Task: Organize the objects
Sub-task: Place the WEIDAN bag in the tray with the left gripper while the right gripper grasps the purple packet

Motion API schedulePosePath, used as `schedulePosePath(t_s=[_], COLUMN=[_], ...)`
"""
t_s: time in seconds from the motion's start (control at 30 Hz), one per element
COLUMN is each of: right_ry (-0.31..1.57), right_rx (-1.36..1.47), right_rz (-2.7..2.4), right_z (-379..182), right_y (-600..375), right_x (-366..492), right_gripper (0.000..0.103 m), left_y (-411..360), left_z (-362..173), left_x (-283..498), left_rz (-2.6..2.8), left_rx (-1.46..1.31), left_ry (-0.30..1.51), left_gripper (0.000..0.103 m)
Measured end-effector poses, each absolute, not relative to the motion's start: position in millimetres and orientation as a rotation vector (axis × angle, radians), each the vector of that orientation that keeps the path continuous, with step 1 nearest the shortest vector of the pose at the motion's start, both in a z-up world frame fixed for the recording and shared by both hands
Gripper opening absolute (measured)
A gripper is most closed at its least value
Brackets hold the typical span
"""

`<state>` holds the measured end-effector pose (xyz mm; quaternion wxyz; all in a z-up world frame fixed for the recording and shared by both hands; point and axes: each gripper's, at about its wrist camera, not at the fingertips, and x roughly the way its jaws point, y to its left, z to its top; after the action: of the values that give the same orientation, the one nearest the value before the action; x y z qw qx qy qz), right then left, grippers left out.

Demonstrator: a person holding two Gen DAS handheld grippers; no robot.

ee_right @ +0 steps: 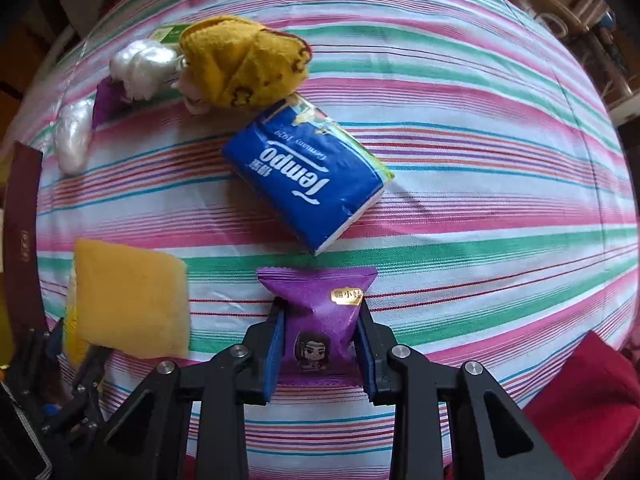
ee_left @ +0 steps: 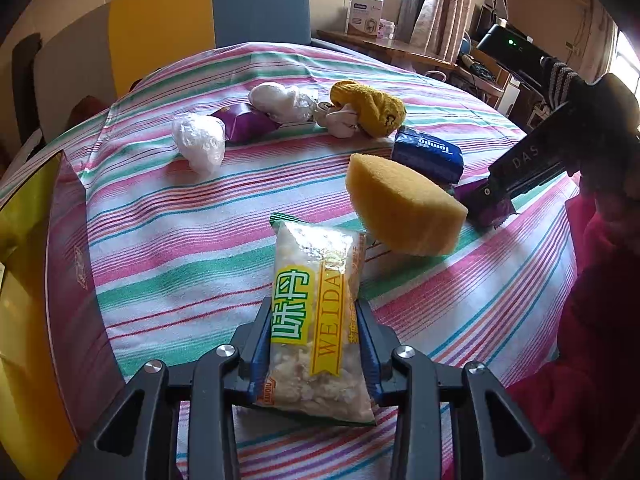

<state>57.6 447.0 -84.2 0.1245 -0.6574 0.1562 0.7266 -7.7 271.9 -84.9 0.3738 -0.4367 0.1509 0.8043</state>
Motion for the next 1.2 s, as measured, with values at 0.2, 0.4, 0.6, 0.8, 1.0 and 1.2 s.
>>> schedulePosePath(t_s=[0.2, 0.4, 0.6, 0.8, 1.0, 1.2], right_ry=[0.548, 0.595, 0.62, 0.649, 0.678, 0.693], right_rx=[-1.876, -1.839, -1.807, -1.752, -1.709, -1.689], right_rz=[2.127, 2.145, 2.187, 2.238, 2.279, 2.296], right_z=[-84.0, -83.5, -78.1, -69.0, -61.1, -53.8], right_y=[460.9, 469.5, 476.8, 485.8, 495.8, 507.6], right_x=[67.3, 73.5, 83.3, 95.2, 107.1, 112.3], right_gripper=[0.032, 0.032, 0.032, 0.032, 0.032, 0.032], left_y=[255.7, 221.5, 155.3, 59.3, -8.5, -13.9], left_z=[-68.9, -40.1, -3.6, 3.9, -33.2, -54.7], left_x=[8.7, 17.9, 3.8, -43.5, -87.3, -109.8], left_rz=[2.039, 2.041, 2.127, 2.346, 2.444, 2.517], left_rx=[-1.095, -1.067, -1.092, -1.236, -1.512, -1.576], left_ry=[0.361, 0.272, 0.104, -0.034, -0.137, -0.069], left_gripper=[0.037, 0.037, 0.037, 0.037, 0.037, 0.037])
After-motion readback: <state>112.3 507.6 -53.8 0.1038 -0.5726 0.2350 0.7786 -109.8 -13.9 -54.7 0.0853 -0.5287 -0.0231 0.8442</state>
